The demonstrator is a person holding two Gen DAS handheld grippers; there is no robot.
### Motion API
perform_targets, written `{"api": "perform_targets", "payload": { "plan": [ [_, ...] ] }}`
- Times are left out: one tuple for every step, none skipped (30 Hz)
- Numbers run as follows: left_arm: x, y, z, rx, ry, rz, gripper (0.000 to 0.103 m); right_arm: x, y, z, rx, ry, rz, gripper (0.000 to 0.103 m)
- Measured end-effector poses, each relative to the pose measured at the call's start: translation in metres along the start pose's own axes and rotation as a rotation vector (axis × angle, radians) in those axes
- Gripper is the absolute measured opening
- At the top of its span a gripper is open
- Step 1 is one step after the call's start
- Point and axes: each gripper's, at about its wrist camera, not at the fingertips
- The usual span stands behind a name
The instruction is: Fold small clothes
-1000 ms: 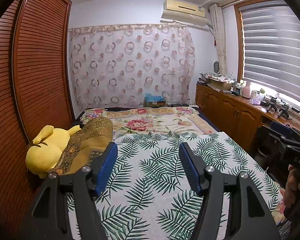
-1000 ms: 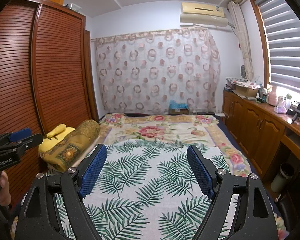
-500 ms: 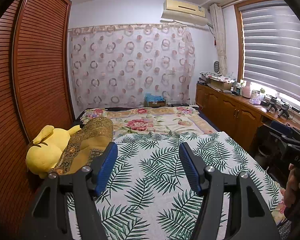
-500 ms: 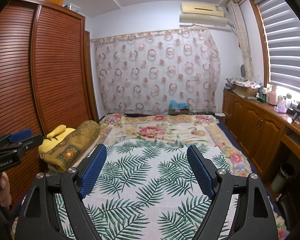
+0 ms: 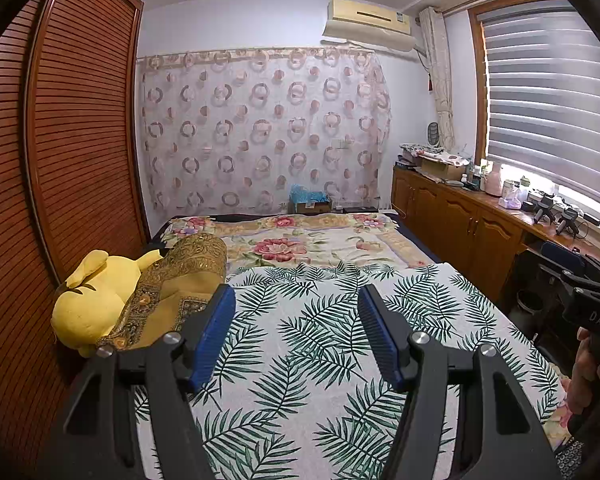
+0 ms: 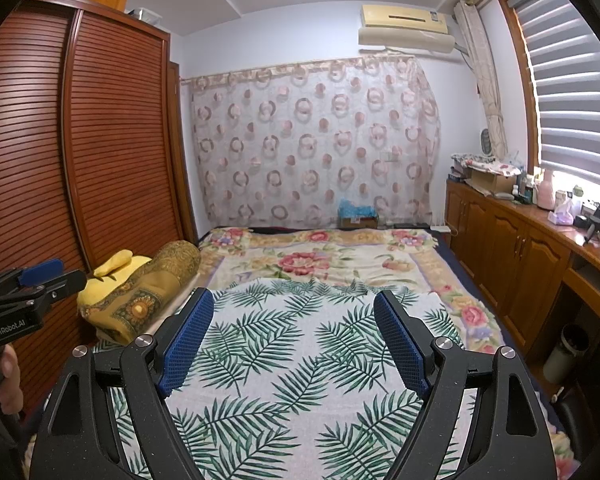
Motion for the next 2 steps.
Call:
{"api": "perform_targets", "payload": {
  "plan": [
    [0.0000,-0.0001,-0.0001,0.000,0.000,0.000,0.063,0.0000,0.0000,0.0000,0.000,0.000,0.000,0.084],
    [0.0001,-0.0001,-0.0003,-0.001,0.000,0.001,0.063,0.0000,-0.0001,0.0001,0.000,0.000,0.000,0.084]
  ]
}}
Point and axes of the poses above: each gripper's, at about its wrist camera, not at the fingertips, and z roughly the way its jaws point, y to its left, x to its underside, and after that the axes turned 14 degrees about -x, right-handed
